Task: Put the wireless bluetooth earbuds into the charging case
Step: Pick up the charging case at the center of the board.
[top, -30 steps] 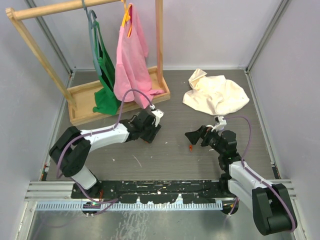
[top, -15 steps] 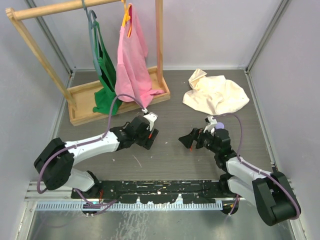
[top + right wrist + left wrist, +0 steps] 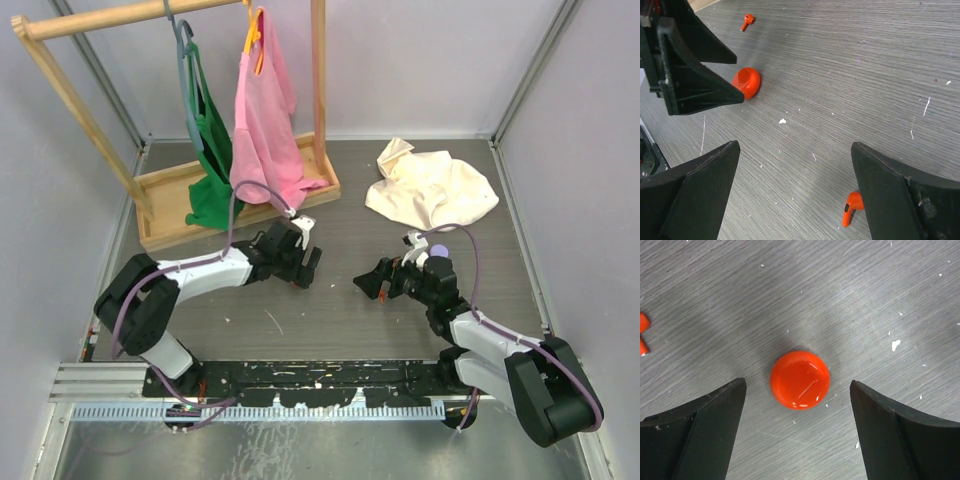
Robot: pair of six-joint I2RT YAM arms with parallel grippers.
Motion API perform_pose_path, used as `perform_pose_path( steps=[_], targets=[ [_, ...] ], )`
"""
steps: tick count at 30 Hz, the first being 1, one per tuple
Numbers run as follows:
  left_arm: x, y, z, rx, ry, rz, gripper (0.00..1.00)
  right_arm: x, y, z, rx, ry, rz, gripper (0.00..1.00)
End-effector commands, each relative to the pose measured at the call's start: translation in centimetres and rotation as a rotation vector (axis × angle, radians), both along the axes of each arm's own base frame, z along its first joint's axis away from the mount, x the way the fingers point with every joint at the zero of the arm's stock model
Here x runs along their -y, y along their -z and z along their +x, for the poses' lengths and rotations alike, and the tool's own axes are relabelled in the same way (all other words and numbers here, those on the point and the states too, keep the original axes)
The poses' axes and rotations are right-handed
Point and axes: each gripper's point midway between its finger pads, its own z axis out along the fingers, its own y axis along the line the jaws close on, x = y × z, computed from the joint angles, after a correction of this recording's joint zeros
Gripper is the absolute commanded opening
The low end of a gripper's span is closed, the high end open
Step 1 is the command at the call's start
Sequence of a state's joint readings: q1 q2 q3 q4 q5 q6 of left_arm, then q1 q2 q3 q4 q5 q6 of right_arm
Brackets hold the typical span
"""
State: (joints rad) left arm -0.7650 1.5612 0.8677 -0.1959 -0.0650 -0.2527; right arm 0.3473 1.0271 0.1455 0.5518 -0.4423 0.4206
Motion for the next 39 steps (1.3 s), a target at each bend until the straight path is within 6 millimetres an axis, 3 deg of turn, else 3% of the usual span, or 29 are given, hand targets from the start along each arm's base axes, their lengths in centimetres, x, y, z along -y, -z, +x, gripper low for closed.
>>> perform_pose_path(
  steps=[1, 13, 23, 29, 30, 35, 39],
  targets=[
    [2.9, -1.6, 1.8, 0.008, 0.023, -0.107, 0.87, -0.4, -2.3, 1.1, 0.097, -0.002, 0.012, 0.99],
    [4.1, -0.7, -1.7, -0.14, 0.057, -0.217, 0.82, -0.5, -2.1, 1.1, 0.09, -0.006, 0.008, 0.99],
    [5.2, -3.3, -4.8, -0.137, 0.124, -0.306, 0.82, -0.5, -2.1, 1.0, 0.09, -0.009, 0.007, 0.99],
    [2.8, -4.2, -2.9, 0.022, 0.111, -0.199, 0.87, -0.6, -2.1, 1.0, 0.093, -0.012, 0.008, 0.99],
    [2.6, -4.1, -2.5, 0.046, 0.114, -0.174, 0.92, -0.6, -2.2, 1.0, 0.096, -0.012, 0.008, 0.99],
    [2.6, -3.6, -1.3, 0.099, 0.187, -0.092, 0.95, -0.6, -2.2, 1.0, 0.1, -0.012, 0.007, 0.98],
    [3.2, -2.8, -0.7, 0.11, 0.233, -0.05, 0.92, -0.6, -2.2, 0.9, 0.101, -0.014, 0.007, 0.98]
  ],
)
